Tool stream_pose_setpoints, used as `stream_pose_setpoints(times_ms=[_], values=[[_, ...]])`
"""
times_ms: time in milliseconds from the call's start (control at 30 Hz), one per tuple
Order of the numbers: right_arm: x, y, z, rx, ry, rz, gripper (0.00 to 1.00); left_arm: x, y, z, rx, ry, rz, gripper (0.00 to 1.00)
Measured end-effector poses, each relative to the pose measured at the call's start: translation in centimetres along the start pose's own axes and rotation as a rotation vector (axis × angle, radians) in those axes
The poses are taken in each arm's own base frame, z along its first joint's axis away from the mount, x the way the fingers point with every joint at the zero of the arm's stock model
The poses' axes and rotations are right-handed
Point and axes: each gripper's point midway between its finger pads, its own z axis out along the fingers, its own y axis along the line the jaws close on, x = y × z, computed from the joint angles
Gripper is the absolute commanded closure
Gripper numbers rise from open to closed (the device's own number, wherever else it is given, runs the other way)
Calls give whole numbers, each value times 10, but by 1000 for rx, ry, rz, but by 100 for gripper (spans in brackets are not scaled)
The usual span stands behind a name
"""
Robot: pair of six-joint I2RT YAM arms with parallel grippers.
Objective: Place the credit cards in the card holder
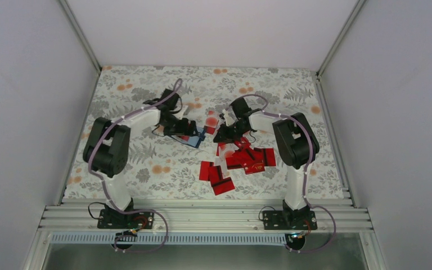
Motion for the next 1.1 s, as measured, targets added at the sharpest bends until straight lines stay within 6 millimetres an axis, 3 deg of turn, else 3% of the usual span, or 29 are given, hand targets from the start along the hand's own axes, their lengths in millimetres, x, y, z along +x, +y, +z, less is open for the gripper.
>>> stream_pose_setpoints(times_ms=[167, 267, 600, 667, 833, 967, 1100], values=[[0, 0, 0, 0, -1, 7, 86, 0, 27, -34, 53, -135, -97, 0], [0, -1, 0, -2, -1, 10, 87, -5, 37, -40, 50, -181, -101, 0], [0, -1, 0, -5, -4, 28, 87, -16, 19, -36, 106, -213, -9, 15], [-1, -1, -1, -1, -3, 31, 87, -22, 20, -40, 69, -226, 5, 27], [-2, -2, -1, 10, -5, 38, 87, -28, 29, -55, -98, -261, 50, 40], [-2, -2, -2, 12, -6, 40, 87, -34, 9, -65, -138, -279, 134, 52], [-2, -2, -2, 11, -6, 40, 88, -36, -9, -63, -118, -278, 184, 60]])
